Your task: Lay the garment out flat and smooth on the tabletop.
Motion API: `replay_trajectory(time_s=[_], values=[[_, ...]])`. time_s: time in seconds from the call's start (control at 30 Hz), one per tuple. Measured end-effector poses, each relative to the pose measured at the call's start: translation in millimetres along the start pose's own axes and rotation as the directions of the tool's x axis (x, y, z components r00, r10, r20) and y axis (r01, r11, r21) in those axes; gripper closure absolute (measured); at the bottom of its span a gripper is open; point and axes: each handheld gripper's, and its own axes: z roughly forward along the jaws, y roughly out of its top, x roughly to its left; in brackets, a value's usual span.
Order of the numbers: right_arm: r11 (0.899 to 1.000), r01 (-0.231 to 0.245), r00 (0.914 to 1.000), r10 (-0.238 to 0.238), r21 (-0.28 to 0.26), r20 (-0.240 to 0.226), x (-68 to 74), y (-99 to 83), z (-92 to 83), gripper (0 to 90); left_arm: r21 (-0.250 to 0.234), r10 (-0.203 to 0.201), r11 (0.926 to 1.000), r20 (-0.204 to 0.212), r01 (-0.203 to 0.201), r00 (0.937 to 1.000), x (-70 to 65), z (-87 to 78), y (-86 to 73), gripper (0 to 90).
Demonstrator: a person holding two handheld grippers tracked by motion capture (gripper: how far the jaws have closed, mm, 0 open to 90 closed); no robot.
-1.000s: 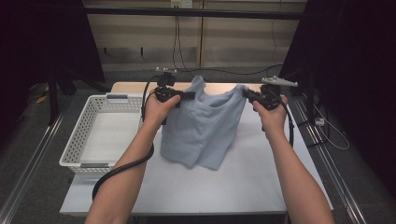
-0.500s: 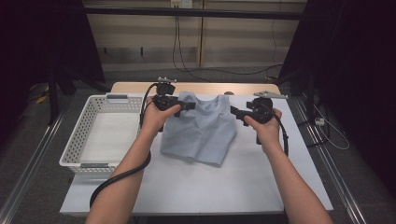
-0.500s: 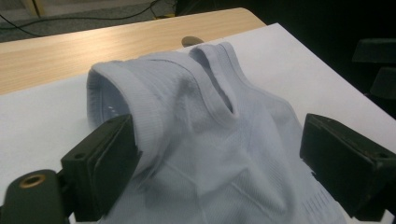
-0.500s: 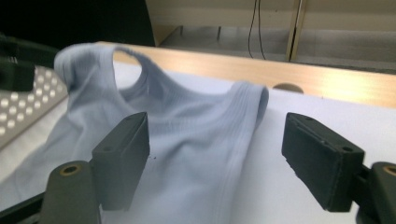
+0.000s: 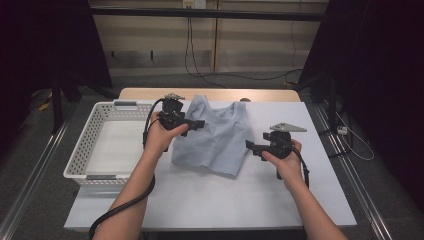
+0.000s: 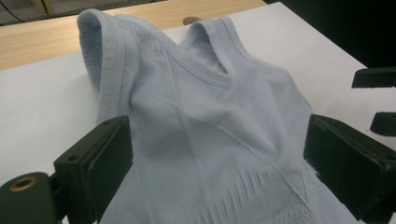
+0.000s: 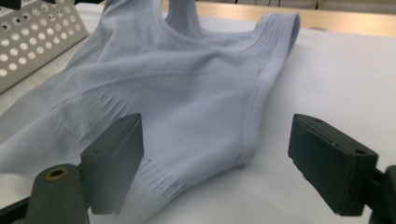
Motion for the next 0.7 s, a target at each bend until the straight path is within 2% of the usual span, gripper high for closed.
replay_trajectory(time_s=[0.23,0.47,0.6,0.7], values=[[1.0,-0.002,0.9998,0.002,0.008,-0.02,4.1,-14.8,1.0,17.7,0.012,0.007,0.9999,0.004,-0.007,1.0,-3.6,-1.3,-13.5,7.8],[1.0,0.012,0.9991,-0.011,0.016,-0.041,9.9,-27.1,0.0,15.9,0.022,0.003,0.9997,-0.016,-0.003,0.9999,-5.0,1.3,-27.9,7.7],[0.999,0.025,0.9986,-0.024,0.023,-0.047,12.5,-31.9,-0.6,14.7,0.035,0.03,0.999,-0.03,-0.029,0.9991,-7.3,0.4,-32.3,7.7],[1.0,0.022,0.9984,-0.021,0.016,-0.052,13.5,-32.7,-0.1,14.6,0.029,0.033,0.9991,-0.035,-0.032,0.9988,-8.4,-0.4,-33.5,7.7]])
